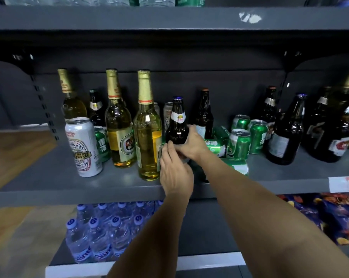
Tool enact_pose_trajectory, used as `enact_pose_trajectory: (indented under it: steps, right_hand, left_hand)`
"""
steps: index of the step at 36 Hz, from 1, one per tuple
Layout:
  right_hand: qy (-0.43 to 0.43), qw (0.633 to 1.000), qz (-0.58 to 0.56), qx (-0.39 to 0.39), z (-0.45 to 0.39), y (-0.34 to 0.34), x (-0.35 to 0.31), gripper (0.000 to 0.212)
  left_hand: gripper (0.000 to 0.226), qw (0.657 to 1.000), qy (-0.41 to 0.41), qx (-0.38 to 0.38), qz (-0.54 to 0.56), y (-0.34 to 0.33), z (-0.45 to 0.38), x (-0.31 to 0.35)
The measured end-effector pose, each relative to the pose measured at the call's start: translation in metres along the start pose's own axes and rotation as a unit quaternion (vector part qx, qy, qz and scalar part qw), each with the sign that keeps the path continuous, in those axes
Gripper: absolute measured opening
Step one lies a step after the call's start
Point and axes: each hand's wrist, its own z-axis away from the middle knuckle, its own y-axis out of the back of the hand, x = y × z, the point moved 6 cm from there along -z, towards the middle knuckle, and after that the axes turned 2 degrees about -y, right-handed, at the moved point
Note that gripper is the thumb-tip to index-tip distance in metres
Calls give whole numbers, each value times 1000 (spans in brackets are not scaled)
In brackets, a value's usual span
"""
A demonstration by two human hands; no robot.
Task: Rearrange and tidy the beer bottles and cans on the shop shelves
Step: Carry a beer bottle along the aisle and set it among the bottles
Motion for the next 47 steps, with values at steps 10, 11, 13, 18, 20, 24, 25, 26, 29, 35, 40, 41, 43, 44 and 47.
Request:
enact_pose_trajectory:
  steps: [10,11,13,18,20,24,25,26,29,35,40,41,43,44,47]
  right_hand:
    - [12,989,48,139,26,36,-16,80]
    - [12,986,50,157,30,43,-20,80]
    - [8,979,53,196,38,59,-27,78]
    - [1,956,48,290,65,104,-33,76]
    - [-3,947,61,316,79,124,-29,73]
    - [-36,930,87,355,109,167,-5,69]
    - [-50,925,95,365,117,178,3,67]
    - [-66,919,104,375,125,189,12,64]
    - [-115,899,130,401,151,222,45,62]
    - [-194,864,162,436,212,278,118,59]
    - [-240,846,180,441,261,319,181,56]
    - [-250,843,181,440,271,327,192,56]
    - [-269,835,187,441,290,342,213,58]
    - [-278,831,189,444,301,351,224,58]
    - [-304,815,187,456,330,375,254,59]
  left_hand:
    - [76,999,-12,-35,26,16,-13,9]
    - [75,999,-18,-40,23,18,-13,13]
    - [73,998,-30,-46,12,23,-13,21]
    - [59,996,-75,-50,-9,32,-17,46]
    - [52,994,-95,-56,-7,31,-21,61]
    - [44,989,-128,-75,21,16,-15,104]
    - [43,987,-139,-82,29,11,-10,118]
    - [43,984,-151,-89,35,6,-4,130]
    - [43,974,-189,-118,41,-15,21,167]
    - [44,943,-245,-223,42,-71,86,228]
    - [38,919,-245,-305,57,-115,147,285]
    - [35,913,-252,-316,54,-122,159,299]
    - [32,899,-280,-333,43,-138,184,325]
    - [32,892,-298,-338,36,-147,197,338]
    - [33,870,-339,-358,17,-176,232,372]
